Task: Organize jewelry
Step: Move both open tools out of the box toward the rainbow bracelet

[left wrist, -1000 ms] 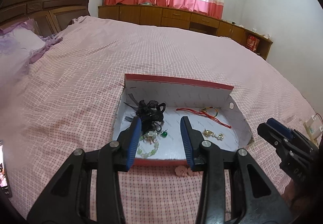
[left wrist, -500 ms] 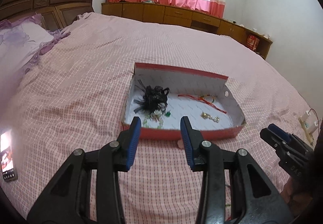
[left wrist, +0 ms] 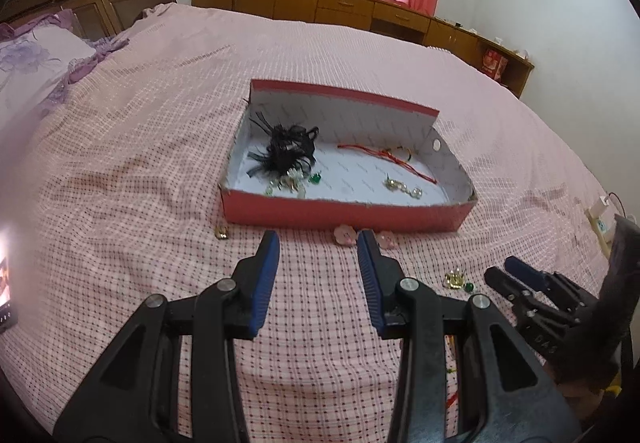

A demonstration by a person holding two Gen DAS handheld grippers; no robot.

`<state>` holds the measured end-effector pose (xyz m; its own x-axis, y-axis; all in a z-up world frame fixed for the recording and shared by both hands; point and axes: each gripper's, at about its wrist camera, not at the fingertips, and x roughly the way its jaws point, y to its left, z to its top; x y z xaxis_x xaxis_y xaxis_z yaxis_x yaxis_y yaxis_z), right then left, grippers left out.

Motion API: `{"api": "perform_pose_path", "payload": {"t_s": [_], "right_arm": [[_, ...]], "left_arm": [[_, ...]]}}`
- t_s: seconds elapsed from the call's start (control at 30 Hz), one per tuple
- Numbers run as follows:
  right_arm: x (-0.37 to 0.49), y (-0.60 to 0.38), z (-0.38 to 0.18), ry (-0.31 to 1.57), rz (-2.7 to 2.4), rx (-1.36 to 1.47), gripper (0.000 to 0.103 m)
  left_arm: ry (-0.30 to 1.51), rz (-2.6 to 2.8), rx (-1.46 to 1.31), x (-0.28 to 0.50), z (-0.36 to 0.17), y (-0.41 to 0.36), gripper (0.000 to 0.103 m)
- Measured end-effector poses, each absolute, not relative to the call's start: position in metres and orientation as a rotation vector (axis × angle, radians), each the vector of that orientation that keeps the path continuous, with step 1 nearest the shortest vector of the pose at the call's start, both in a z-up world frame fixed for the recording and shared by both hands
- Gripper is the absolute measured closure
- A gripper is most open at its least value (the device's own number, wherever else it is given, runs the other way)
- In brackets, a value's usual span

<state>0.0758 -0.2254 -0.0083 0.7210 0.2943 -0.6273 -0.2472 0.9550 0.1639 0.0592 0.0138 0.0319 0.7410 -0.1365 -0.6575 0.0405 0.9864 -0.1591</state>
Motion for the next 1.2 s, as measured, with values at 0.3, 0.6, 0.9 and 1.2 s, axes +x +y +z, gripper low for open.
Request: {"api": "perform_pose_path", "payload": {"t_s": [0.3, 0.6, 0.9, 1.2], "right_arm": [[0.083, -0.213, -0.038, 0.794, 0.314, -0.003, 0.091], [0.074, -0.217, -0.032, 0.755, 0.335, 0.0, 0.094], [0.058, -0.233, -0.01, 0.701, 0.321, 0.028, 0.094], [0.046, -0.249, 0.007, 0.657, 0.3, 0.043, 0.094]], "left_arm": [[0.768, -0.116, -0.134, 0.057, 0.02, 0.007, 0.071], [0.78, -0.132, -0.131, 0.056, 0.017, 0.001, 0.071], [0.805, -0.194, -0.13, 0.05, 0.013, -0.014, 0.071], [0.854, -0.272, -0.094, 0.043, 0.003, -0.041, 0.071]]}}
